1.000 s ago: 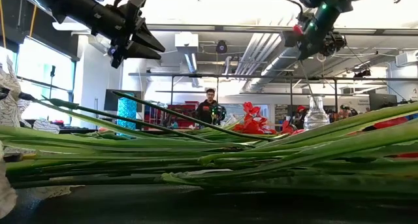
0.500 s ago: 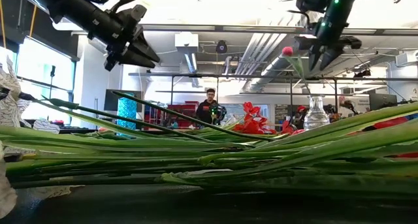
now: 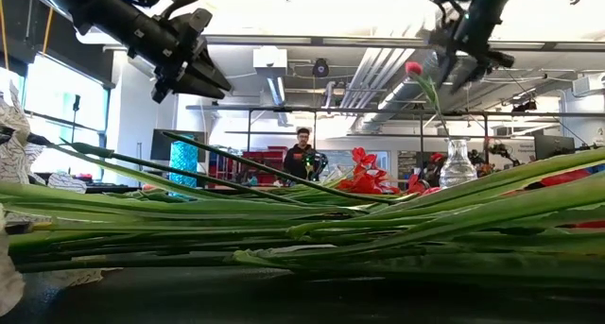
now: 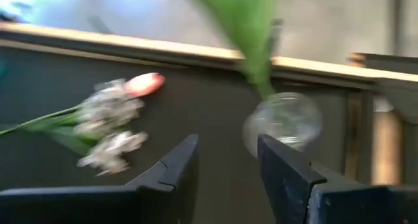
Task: Sort flowers into vase by color
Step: Put the top white flowers into the transparent vase
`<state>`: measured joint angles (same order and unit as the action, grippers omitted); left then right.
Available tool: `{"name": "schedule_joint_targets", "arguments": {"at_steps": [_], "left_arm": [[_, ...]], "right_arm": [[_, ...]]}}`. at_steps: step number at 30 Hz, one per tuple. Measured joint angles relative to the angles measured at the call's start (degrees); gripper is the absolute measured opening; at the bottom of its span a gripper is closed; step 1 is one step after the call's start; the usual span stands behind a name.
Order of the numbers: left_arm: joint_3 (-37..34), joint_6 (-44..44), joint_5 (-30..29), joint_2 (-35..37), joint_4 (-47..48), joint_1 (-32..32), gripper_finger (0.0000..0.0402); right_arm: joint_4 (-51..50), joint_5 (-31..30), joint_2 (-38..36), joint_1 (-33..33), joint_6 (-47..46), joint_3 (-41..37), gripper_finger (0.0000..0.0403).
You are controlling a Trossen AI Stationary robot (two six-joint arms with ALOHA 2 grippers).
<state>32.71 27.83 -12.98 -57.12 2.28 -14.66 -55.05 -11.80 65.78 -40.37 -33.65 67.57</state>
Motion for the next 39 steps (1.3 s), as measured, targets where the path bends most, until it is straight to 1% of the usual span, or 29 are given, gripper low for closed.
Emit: {"name": "schedule_joint_targets", "arguments": {"at_steps": [3, 8, 13, 16, 18, 21, 27, 29, 33, 36, 39], "left_arm": [[0.0, 0.24, 0.38, 0.0, 0.02, 0.0, 0.01], [2.56, -0.28, 1.4, -2.63, 3.23, -0.53, 0.01], [8.17, -4.64, 5.1, -10.88, 7.61, -2.41, 0.01], [12.01, -7.8, 7.86, -16.4, 7.67, -3.62, 0.01], [14.8, -9.33, 9.51, -19.66, 8.25, -4.69, 0.0105], [18.77, -11.71, 11.03, -24.1, 11.25, -6.61, 0.0129], [26.47, -17.84, 11.25, -32.93, 16.46, -10.95, 0.0209], [29.15, -20.82, 11.26, -36.43, 18.05, -12.45, 0.0226], [33.7, -27.69, 11.26, -43.43, 19.59, -14.7, 0.0233], [36.6, -32.07, 11.26, -47.85, 21.23, -15.56, 0.0228], [38.43, -36.47, 11.87, -50.8, 23.46, -15.61, 0.0219]], "right_arm": [[0.17, 2.43, 0.0, 1.75, 0.08, 3.14, 0.0142], [1.19, 2.82, 0.0, 4.06, 0.53, 7.92, 0.0142], [1.99, 3.27, 0.0, 4.54, 0.63, 7.71, 0.0142], [1.66, 6.5, 0.15, 4.54, -0.39, 6.48, 0.0142], [1.51, 10.08, 0.15, 4.86, -1.01, 5.67, 0.0142], [0.93, 12.43, 0.17, 6.48, -1.09, 5.38, 0.0142], [0.92, 11.71, 0.16, 11.4, -3.13, 5.36, 0.0142], [0.92, 10.4, 0.41, 13.15, -4.45, 5.36, 0.0142], [0.9, 8.16, 0.55, 16.07, -5.82, 5.31, 0.0142], [0.86, 6.96, 0.55, 17.69, -6.94, 5.31, 0.0142], [0.85, 5.79, 0.55, 18.76, -7.51, 5.31, 0.0142]]}}
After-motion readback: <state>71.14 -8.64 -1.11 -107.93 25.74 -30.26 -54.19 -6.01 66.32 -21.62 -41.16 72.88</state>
